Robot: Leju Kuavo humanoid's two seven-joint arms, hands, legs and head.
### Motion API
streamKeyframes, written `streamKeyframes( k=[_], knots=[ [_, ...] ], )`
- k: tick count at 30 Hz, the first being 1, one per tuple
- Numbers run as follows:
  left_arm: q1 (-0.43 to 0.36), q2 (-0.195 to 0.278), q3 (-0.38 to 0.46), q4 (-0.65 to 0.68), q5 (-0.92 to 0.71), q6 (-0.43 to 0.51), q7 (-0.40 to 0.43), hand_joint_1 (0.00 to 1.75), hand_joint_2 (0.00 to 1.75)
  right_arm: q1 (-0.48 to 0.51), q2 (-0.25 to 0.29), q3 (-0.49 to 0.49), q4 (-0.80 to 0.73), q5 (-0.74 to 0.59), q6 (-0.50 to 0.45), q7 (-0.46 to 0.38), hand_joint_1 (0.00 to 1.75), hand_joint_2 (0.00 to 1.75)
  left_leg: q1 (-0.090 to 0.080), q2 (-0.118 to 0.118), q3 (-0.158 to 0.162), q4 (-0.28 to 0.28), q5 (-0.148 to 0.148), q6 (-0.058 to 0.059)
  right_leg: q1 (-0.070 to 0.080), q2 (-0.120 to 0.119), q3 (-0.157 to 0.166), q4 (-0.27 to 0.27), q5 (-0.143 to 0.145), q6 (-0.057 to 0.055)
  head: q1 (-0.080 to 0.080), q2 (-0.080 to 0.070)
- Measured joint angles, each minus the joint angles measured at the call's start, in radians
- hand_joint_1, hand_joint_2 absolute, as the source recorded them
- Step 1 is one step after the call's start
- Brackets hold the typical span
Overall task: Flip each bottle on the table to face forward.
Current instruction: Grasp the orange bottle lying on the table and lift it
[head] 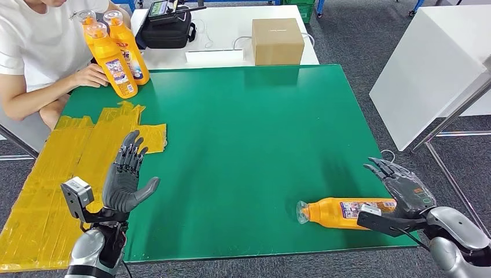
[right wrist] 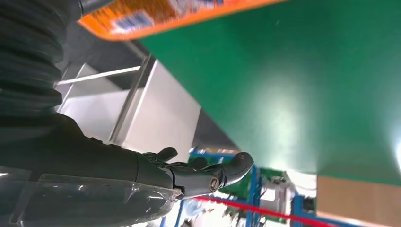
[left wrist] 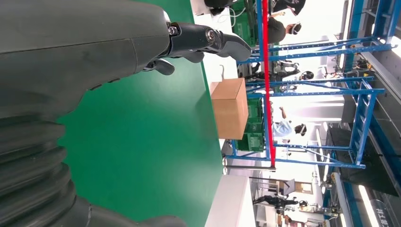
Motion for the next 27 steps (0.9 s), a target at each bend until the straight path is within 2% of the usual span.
streamKeyframes(
  k=[6,10,14,22,27],
  knots=[
    [-0.031,0.000,-0.001,0.033,0.012,0.001,-0.016,0.00,1.75,0.036,-0.023,-0.004,-0.007,-0.218,0.079,-0.190,0.00,1.75,0.000,0.000,0.000,0.000,0.000,0.000,0.000,0.000,0.000,0.000,0.000,0.000,0.000,0.000],
    [-0.046,0.000,-0.005,0.051,0.014,0.002,-0.018,0.00,1.75,0.064,-0.029,-0.012,-0.027,-0.255,0.098,-0.232,0.00,1.75,0.000,0.000,0.000,0.000,0.000,0.000,0.000,0.000,0.000,0.000,0.000,0.000,0.000,0.000],
    [-0.058,0.000,-0.007,0.064,0.015,0.009,-0.021,0.00,1.75,0.100,-0.022,-0.028,-0.064,-0.284,0.122,-0.321,0.00,1.75,0.000,0.000,0.000,0.000,0.000,0.000,0.000,0.000,0.000,0.000,0.000,0.000,0.000,0.000],
    [-0.067,0.000,-0.015,0.082,0.015,0.011,-0.022,0.00,1.75,0.134,-0.011,-0.050,-0.107,-0.297,0.135,-0.354,0.00,1.75,0.000,0.000,0.000,0.000,0.000,0.000,0.000,0.000,0.000,0.000,0.000,0.000,0.000,0.000],
    [-0.075,0.001,-0.019,0.087,0.024,0.016,-0.023,0.00,1.75,0.138,0.026,-0.059,-0.133,-0.301,0.161,-0.410,0.00,1.75,0.000,0.000,0.000,0.000,0.000,0.000,0.000,0.000,0.000,0.000,0.000,0.000,0.000,0.000]
  ],
)
